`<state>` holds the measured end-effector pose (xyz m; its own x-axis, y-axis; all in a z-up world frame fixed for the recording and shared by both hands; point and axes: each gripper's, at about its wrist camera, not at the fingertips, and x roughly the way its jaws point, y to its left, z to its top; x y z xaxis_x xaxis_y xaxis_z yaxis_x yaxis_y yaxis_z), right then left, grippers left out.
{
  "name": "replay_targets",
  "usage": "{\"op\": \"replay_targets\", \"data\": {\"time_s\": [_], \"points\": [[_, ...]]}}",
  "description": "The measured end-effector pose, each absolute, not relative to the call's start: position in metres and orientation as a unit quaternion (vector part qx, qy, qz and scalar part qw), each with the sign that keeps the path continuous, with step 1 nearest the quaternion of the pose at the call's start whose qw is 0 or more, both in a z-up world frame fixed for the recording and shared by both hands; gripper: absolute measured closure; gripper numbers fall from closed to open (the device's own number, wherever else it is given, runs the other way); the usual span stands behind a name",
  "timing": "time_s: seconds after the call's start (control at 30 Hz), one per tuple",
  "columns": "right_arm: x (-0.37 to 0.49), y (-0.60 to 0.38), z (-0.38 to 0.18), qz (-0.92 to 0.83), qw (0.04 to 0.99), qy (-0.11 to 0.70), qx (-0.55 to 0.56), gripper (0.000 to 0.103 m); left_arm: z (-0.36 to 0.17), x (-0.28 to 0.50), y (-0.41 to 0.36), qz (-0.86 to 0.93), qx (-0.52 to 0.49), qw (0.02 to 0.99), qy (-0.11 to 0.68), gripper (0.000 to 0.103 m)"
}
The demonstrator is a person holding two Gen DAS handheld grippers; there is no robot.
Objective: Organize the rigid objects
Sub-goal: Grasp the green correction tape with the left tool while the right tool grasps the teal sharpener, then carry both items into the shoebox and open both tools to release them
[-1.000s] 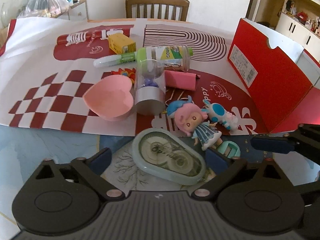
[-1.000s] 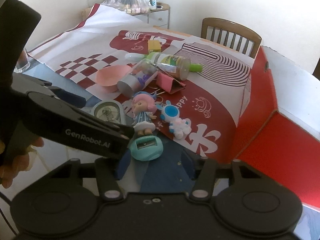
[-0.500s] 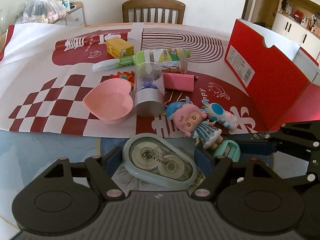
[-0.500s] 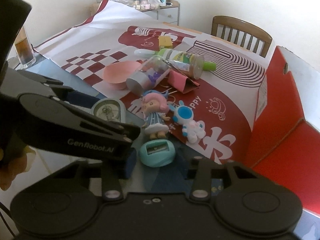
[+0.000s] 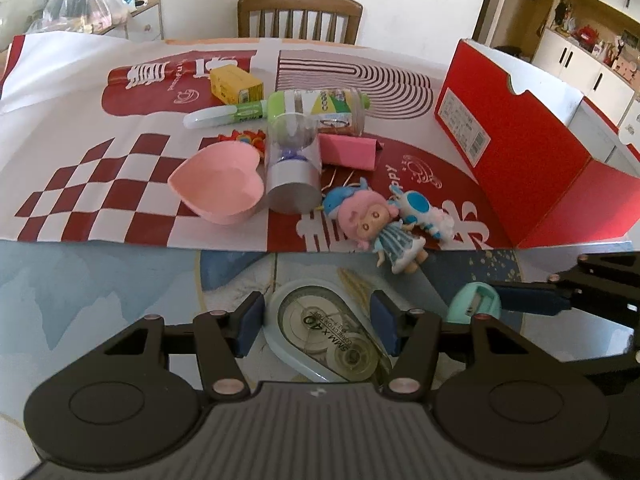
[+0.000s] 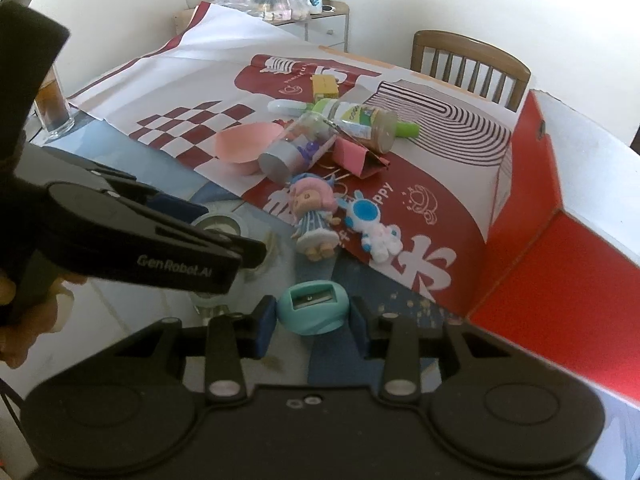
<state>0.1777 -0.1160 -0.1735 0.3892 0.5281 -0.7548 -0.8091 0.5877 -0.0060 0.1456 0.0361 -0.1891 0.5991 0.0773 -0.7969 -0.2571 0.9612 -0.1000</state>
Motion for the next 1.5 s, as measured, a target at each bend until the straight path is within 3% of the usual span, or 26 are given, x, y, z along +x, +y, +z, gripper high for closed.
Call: {"op": "replay_targets", "data": {"time_s": [0.1,0.17,0.43,0.53,0.63,0.73,0.83,1.23,1.5], "points": [[0.172,-0.123,-0.172,0.405,0.815,0.37,-0.184,0.065,-0.187,0.144,0.033,0.1,-0.106,0.88,0.452,0.044],[0.168,-0.128,-0.171,0.4,0.818,0.372,-0.18,0.065,-0.187,0.143,0.031,0.108,-0.108,0.874,0.462,0.031],[0.156,-0.148,-0.164,0.376,0.832,0.374,-0.165,0.065,-0.188,0.141,0.021,0.13,-0.089,0.861,0.483,0.025],[0.151,-0.156,-0.159,0.365,0.837,0.373,-0.161,0.065,-0.189,0.141,0.017,0.134,-0.081,0.859,0.487,0.026],[0.144,-0.164,-0.153,0.356,0.843,0.371,-0.157,0.065,-0.187,0.138,0.012,0.131,-0.068,0.865,0.479,0.041],[0.136,-0.171,-0.146,0.344,0.848,0.369,-0.161,0.065,-0.187,0.136,0.013,0.124,-0.072,0.87,0.472,0.045],[0.13,-0.178,-0.138,0.329,0.854,0.366,-0.167,0.065,-0.186,0.132,0.016,0.116,-0.08,0.873,0.466,0.057],[0.147,-0.218,-0.104,0.301,0.87,0.358,-0.155,0.065,-0.173,0.121,0.023,0.11,-0.107,0.88,0.449,0.057],[0.196,-0.25,-0.076,0.298,0.883,0.337,-0.134,0.065,-0.131,0.14,0.01,0.102,-0.147,0.889,0.421,0.057]]}}
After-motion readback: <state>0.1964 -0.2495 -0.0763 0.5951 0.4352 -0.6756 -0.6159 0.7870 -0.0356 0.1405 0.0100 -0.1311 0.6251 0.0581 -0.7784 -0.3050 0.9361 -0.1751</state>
